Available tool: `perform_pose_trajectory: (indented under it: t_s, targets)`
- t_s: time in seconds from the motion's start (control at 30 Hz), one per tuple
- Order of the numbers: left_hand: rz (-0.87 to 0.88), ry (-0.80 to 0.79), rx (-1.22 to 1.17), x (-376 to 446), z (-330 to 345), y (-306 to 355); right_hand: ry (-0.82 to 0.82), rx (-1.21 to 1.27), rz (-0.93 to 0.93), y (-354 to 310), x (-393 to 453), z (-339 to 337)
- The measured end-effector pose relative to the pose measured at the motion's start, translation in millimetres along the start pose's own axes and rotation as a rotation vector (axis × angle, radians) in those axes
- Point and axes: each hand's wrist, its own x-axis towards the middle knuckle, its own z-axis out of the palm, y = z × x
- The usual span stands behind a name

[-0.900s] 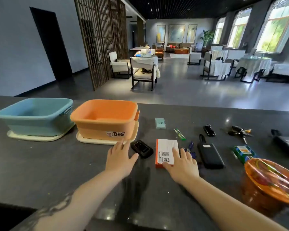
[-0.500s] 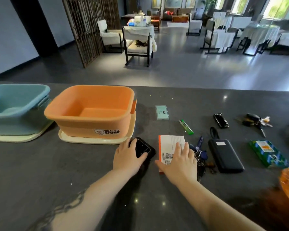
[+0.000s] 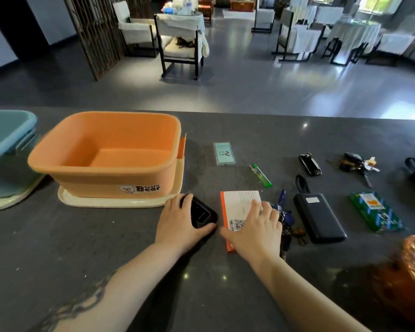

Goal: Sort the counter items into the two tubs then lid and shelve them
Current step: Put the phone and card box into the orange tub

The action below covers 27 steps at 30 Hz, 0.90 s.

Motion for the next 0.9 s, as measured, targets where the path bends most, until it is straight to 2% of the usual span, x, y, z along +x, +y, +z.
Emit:
perform_pose_trajectory:
  t_s: [0.17, 0.3, 0.43, 0.6, 0.77, 0.9]
  targets:
    - [-0.007, 0.006, -0.064, -11, -17, -2, -0.009, 0.031, -0.011, 1, -3, -14]
    - [0.01, 0.151, -0.098, -31, -60, -12, 0.044, 0.075, -0.081, -7, 9, -46]
    - [-0.004, 0.296, -0.055, -24, -129, -25, 0.073, 0.145, -0.212, -50, 31, -82]
    - [-0.044, 0.375, -0.01, 7, -199, -53, 0.119, 0.251, -0.33, -123, 45, -104]
    - [0.0, 0.378, 0.008, 46, -228, -103, 0.138, 0.281, -0.436, -194, 66, -94]
    - [0.044, 0.275, -0.004, 76, -236, -153, 0.031, 0.308, -0.439, -244, 81, -69]
